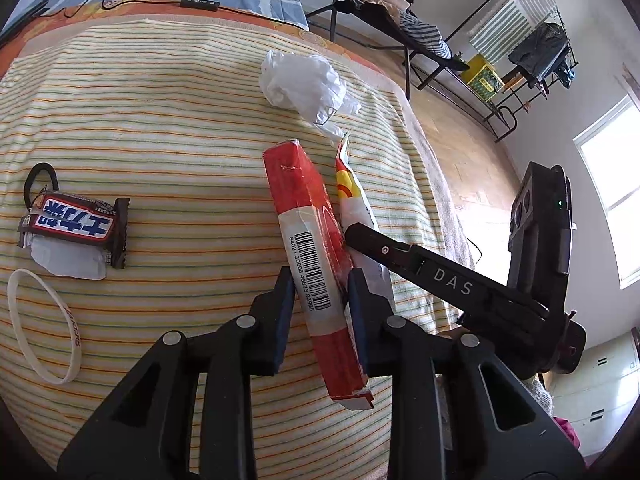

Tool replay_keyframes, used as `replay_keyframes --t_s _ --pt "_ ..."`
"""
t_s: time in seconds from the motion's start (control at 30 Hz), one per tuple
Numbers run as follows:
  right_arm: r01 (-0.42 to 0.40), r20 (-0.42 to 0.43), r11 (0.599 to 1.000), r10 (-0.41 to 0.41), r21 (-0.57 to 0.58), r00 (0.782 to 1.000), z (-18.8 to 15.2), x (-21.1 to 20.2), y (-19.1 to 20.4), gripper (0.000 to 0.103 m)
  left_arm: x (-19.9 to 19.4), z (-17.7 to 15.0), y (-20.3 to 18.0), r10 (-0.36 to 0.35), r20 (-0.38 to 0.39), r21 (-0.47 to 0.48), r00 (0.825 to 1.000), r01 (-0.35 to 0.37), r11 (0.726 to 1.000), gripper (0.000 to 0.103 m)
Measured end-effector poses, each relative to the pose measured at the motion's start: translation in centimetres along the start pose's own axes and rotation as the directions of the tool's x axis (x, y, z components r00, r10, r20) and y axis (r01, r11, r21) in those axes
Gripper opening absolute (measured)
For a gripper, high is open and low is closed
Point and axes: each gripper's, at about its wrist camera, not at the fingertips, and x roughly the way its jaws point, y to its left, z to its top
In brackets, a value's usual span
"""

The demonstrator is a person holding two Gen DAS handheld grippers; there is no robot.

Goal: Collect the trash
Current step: 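Carry the tissue box with the left tool while the right carries the packet to the basket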

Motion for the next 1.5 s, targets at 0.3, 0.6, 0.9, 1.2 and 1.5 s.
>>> replay_keyframes --t_s 0.3,0.6,0.9,1.2,1.5 --pt "0.021 0.018 0.999 -0.02 -0.041 1.0 -1.1 -1.2 1.0 0.017 -2.3 -0.7 -0.8 0.072 0.049 0.093 0.996 -0.076 0.993 0.023" --pt "0.006 0.047 0.994 -0.001 -0.113 0.999 -3.7 -4.8 3.0 0.017 -6.3 -2.0 0.0 0.076 0.083 0.115 0.994 -0.085 0.99 0.017" --pt "0.025 0.077 0.974 -0.007 -0.226 0.997 -7.1 -8.4 5.1 0.017 -10.7 -4.4 0.3 0.09 0.119 0.15 0.989 -0.107 0.983 0.016" --pt "0.01 0.044 0.942 0.005 -0.336 0.999 -13.4 -10.8 6.8 0.017 -14.5 -9.0 0.7 0.089 0.121 0.188 0.989 -0.11 0.976 0.016" --pt "-0.012 -0.024 0.893 0.002 -0.449 1.0 -20.9 -12.7 8.5 0.017 -17.8 -15.0 2.4 0.11 0.112 0.173 0.988 -0.129 0.976 0.016"
